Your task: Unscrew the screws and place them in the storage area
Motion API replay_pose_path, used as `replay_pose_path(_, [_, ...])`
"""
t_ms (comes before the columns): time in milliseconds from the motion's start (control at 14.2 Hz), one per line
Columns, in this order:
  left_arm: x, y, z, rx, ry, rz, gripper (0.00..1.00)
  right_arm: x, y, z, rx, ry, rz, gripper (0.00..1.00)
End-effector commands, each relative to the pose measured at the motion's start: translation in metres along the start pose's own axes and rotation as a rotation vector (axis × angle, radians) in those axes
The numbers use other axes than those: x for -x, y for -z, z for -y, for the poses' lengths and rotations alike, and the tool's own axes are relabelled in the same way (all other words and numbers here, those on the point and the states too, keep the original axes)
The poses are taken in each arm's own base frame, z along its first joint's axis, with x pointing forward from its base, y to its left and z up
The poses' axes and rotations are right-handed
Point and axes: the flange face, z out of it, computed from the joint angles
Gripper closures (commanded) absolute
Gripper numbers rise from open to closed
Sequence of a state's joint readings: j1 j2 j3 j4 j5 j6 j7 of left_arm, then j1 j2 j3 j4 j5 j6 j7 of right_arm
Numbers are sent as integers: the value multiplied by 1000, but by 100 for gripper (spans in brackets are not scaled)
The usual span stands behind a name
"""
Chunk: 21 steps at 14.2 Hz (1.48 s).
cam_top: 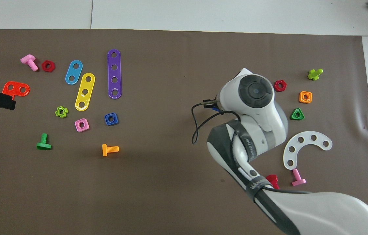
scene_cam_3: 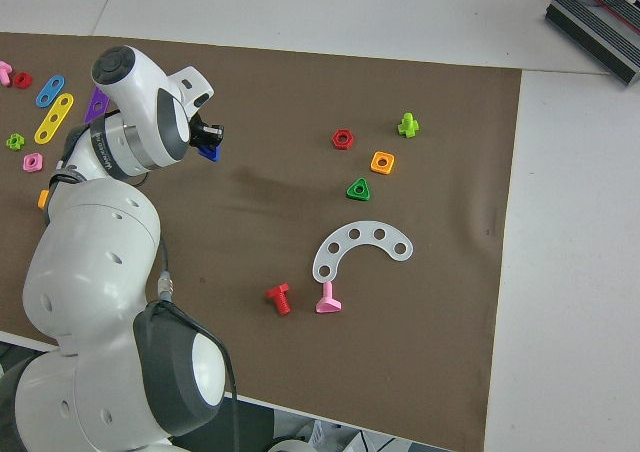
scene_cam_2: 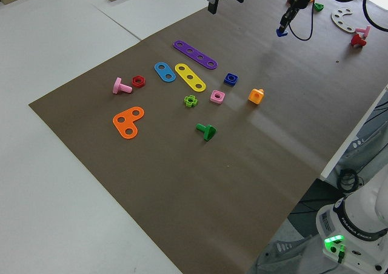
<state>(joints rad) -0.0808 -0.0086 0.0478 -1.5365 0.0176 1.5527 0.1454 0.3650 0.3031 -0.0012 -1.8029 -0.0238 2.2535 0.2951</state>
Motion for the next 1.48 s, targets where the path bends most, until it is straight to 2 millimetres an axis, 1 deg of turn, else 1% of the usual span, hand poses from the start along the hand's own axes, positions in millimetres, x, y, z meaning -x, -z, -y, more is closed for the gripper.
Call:
replay_pose_path(0, [8,0,1,-1,-1,14,0,-5,15,-95,22,36,25,100])
replay_pose_path(141, [8,0,1,-1,-1,14,0,-2,10,-159,25,60,48,100])
replay_pose_path(283, [8,0,1,-1,-1,14,0,7,2,-201,27,92,66,100])
replay_pose_path(353, [8,0,1,-1,-1,14,0,12,0,-216,26,97,66,100])
replay_pose_path(424, [8,0,1,-1,-1,14,0,19,-9,-220,23,91,71,100])
replay_pose_path(565, [8,0,1,-1,-1,14,0,35,-32,-218,-6,64,68,100])
replay_pose_path(848, [8,0,1,-1,-1,14,0,51,-52,-204,-28,58,75,100])
replay_pose_path(918, [8,0,1,-1,-1,14,0,50,-52,-197,-30,70,68,100])
replay_pose_path(989, [8,0,1,-1,-1,16,0,53,-57,-201,-28,73,63,100])
replay_pose_path(1130, [8,0,1,-1,-1,14,0,62,-68,-200,-24,74,47,100])
replay_pose_path(1201, [8,0,1,-1,-1,14,0,64,-71,-200,-21,71,30,76])
replay_pose_path(1272, [8,0,1,-1,-1,14,0,64,-72,-201,-19,65,24,30])
replay_pose_path(1342, [8,0,1,-1,-1,14,0,63,-71,-201,-19,63,23,1])
replay_pose_path(1413, [8,0,1,-1,-1,16,0,62,-71,-200,-19,63,21,1])
